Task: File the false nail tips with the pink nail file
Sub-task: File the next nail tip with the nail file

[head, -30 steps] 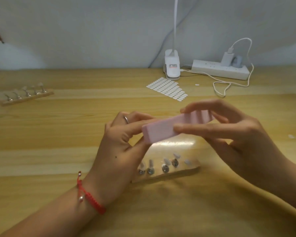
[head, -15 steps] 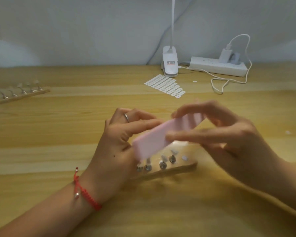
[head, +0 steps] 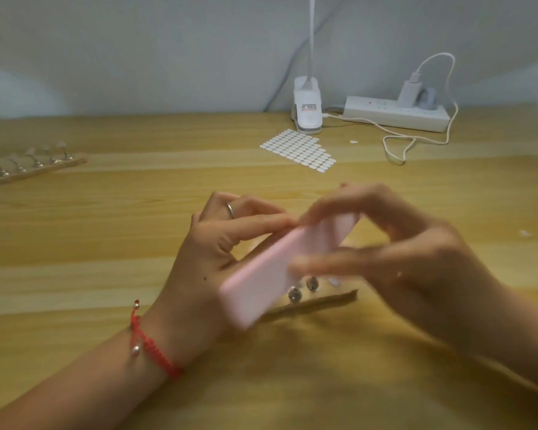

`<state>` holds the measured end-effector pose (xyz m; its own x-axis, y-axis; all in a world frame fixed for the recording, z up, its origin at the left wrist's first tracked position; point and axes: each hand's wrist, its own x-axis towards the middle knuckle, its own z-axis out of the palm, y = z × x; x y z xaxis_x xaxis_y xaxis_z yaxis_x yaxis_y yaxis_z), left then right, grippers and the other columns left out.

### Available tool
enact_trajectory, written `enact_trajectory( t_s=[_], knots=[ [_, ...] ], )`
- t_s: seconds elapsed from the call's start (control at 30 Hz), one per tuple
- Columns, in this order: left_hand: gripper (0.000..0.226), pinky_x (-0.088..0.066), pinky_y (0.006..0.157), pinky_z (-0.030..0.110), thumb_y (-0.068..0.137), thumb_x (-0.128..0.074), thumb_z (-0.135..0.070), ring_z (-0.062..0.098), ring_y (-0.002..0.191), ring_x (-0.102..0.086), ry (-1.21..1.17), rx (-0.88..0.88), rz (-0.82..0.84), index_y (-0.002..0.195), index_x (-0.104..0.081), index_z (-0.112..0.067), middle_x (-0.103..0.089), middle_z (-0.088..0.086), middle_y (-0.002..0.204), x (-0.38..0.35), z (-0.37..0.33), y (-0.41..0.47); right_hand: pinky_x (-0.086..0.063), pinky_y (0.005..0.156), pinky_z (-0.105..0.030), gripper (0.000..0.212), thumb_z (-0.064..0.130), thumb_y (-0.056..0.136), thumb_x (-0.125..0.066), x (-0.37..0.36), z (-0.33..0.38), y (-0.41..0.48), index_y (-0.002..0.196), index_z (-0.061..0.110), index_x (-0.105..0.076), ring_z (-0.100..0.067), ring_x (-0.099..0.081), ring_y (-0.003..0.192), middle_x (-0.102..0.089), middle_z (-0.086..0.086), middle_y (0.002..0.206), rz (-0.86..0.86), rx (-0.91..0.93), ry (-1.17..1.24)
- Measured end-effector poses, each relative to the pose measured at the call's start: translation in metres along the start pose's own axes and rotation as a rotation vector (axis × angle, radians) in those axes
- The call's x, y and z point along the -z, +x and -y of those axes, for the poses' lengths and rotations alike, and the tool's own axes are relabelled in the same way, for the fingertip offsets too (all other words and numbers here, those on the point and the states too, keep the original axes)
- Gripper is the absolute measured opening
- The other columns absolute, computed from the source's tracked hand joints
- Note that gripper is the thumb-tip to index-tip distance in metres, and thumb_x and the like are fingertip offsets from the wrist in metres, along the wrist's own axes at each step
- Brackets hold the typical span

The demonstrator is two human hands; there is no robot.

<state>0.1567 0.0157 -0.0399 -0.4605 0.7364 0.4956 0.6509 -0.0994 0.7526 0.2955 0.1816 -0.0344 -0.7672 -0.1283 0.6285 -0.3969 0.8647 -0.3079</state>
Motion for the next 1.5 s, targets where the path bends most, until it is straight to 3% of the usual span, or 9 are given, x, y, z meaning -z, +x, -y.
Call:
enact_trajectory(
  t_s=[0.1,0.4,0.53,0.63,0.73,0.9,1.1,1.33,1.5],
  knots=[
    [0.039,-0.043,0.094,0.049,0.064,-0.063,-0.041,0.001,0.103,-0.050,-0.032,0.017,0.006,0.102,-0.071,-0.039,-0.064,-0.015,0.101,0.000,0.003,-0.002,-0.044,0.101,-0.053,0.048,-0.016,0.085,-0.053,0.002,0.000,0.002,0.115,0.019,-0.066,-0.027,-0.058,0.117,-0.058,-0.008,0.120,0.028,-0.003,0.007],
    [0.012,-0.040,0.085,0.014,0.080,-0.073,-0.034,0.007,0.100,-0.055,-0.124,0.051,-0.039,0.092,-0.075,-0.035,-0.069,-0.016,0.093,-0.001,-0.001,-0.001,-0.050,0.094,-0.042,0.037,-0.004,0.092,-0.059,0.015,-0.018,0.005,0.123,0.017,-0.059,-0.024,-0.058,0.114,-0.059,-0.006,0.120,-0.108,-0.153,-0.061],
    [0.024,-0.045,0.076,0.009,0.067,-0.071,-0.044,-0.002,0.089,-0.064,-0.395,0.290,-0.016,0.087,-0.078,-0.035,-0.072,-0.016,0.086,0.000,-0.006,0.002,-0.047,0.103,-0.021,0.057,0.017,0.086,-0.064,0.035,-0.026,0.004,0.139,0.018,-0.043,-0.011,-0.060,0.113,-0.059,0.008,0.121,-0.298,-0.309,-0.067],
    [0.026,-0.040,0.080,0.023,0.057,-0.083,-0.042,-0.010,0.079,-0.062,-0.524,0.435,0.019,0.081,-0.079,-0.035,-0.072,-0.015,0.079,0.005,-0.003,0.005,-0.042,0.103,-0.013,0.047,0.011,0.093,-0.061,0.030,-0.017,0.006,0.136,0.015,-0.045,-0.005,-0.056,0.117,-0.055,0.007,0.122,-0.243,-0.154,-0.211],
    [0.027,-0.040,0.082,0.029,0.058,-0.071,-0.051,-0.006,0.082,-0.064,-0.558,0.476,0.038,0.078,-0.079,-0.033,-0.072,-0.013,0.081,0.006,-0.002,0.005,-0.045,0.106,-0.030,0.041,-0.010,0.089,-0.057,0.020,-0.004,0.006,0.123,0.013,-0.055,-0.022,-0.060,0.115,-0.058,-0.008,0.118,-0.197,0.021,-0.274],
    [0.033,-0.050,0.072,0.026,0.064,-0.073,-0.046,0.011,0.086,-0.069,-0.571,0.480,0.142,0.089,-0.079,-0.025,-0.075,0.002,0.093,0.005,0.001,0.004,-0.041,0.109,-0.053,0.037,-0.011,0.091,-0.053,0.017,-0.003,0.006,0.121,0.011,-0.056,-0.031,-0.057,0.118,-0.056,-0.011,0.119,-0.138,0.090,-0.357],
    [0.023,-0.050,0.066,0.014,0.070,-0.077,-0.034,0.006,0.077,-0.070,-0.642,0.444,0.217,0.088,-0.079,-0.020,-0.076,-0.001,0.085,0.005,-0.005,0.003,-0.038,0.109,-0.056,0.033,-0.004,0.094,-0.054,0.009,0.004,0.007,0.119,0.015,-0.061,-0.027,-0.055,0.118,-0.060,-0.012,0.115,-0.118,0.139,-0.338],
    [0.023,-0.048,0.067,0.029,0.069,-0.076,-0.034,0.010,0.074,-0.068,-0.594,0.457,0.242,0.087,-0.079,-0.021,-0.076,0.001,0.082,0.006,-0.007,0.003,-0.038,0.107,-0.057,0.033,-0.006,0.093,-0.054,0.008,0.004,0.006,0.114,0.015,-0.068,-0.031,-0.057,0.116,-0.061,-0.015,0.115,-0.095,0.105,-0.307],
    [0.017,-0.051,0.064,0.015,0.073,-0.074,-0.028,0.007,0.076,-0.070,-0.648,0.442,0.248,0.086,-0.079,-0.020,-0.076,0.000,0.083,0.005,-0.009,0.004,-0.039,0.107,-0.056,0.030,-0.003,0.095,-0.053,0.017,0.002,0.011,0.117,0.013,-0.066,-0.031,-0.056,0.116,-0.060,-0.015,0.115,-0.087,0.090,-0.339]
  ],
)
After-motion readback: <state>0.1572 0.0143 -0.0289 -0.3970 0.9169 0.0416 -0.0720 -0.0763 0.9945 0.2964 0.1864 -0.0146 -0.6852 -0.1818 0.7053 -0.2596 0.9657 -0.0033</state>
